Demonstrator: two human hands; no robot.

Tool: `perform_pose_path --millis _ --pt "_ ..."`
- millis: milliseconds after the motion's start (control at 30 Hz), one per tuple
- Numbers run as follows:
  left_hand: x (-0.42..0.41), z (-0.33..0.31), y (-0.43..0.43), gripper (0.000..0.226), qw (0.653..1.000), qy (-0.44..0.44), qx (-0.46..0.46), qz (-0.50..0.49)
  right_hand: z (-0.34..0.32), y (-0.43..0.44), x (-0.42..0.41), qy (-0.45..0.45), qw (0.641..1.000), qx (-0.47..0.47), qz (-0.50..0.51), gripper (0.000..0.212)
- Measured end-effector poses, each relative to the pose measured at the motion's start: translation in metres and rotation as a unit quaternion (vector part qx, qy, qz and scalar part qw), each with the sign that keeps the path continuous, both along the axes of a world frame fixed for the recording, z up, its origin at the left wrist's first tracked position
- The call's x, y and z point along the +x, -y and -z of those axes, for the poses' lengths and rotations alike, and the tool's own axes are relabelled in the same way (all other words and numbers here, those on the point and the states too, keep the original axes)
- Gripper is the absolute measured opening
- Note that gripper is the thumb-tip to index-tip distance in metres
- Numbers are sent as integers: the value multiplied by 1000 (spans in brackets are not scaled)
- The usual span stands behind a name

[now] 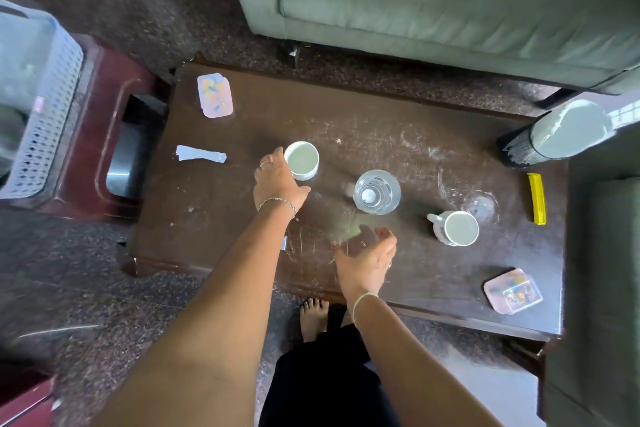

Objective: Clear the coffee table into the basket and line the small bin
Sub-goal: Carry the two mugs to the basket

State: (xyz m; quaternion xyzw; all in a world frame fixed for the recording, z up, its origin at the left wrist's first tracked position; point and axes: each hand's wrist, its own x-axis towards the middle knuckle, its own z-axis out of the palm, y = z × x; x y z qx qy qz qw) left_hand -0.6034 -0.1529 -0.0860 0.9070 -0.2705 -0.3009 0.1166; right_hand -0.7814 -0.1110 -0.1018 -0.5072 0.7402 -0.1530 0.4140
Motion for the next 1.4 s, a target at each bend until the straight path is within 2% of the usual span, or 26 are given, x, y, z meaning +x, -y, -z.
perform_pose_path --millis 100,233,400,533,833,1033,1200,1300,1400 --pt "6 11 12 99 1000 -23 13 6 7 -5 6 7 1000 13 -21 76" --pt "8 25 23 95 999 -34 19 9 14 -5 10 24 998 29 -48 70" --pt "10 26 23 75 1000 -27 7 6 22 -7 7 30 995 71 -59 43" --pt "8 19 14 72 1000 -15 2 24 22 -6 0 30 991 99 -83 26" --pt "-32 -1 -35 70 999 -39 -12 7 -2 5 -31 37 996 80 -19 17" --pt "-92 -8 -72 74 998 -52 -42 15 -20 14 -80 35 997 28 64 28" --pt "-137 -10 -78 72 992 -50 -77 90 -28 35 -126 1 995 -42 90 35" --pt "-156 -9 -72 68 984 -48 -116 126 -21 51 -148 -26 995 -44 81 67" --pt "-173 -6 -65 65 979 -44 -138 145 -13 72 -167 -25 999 4 27 97"
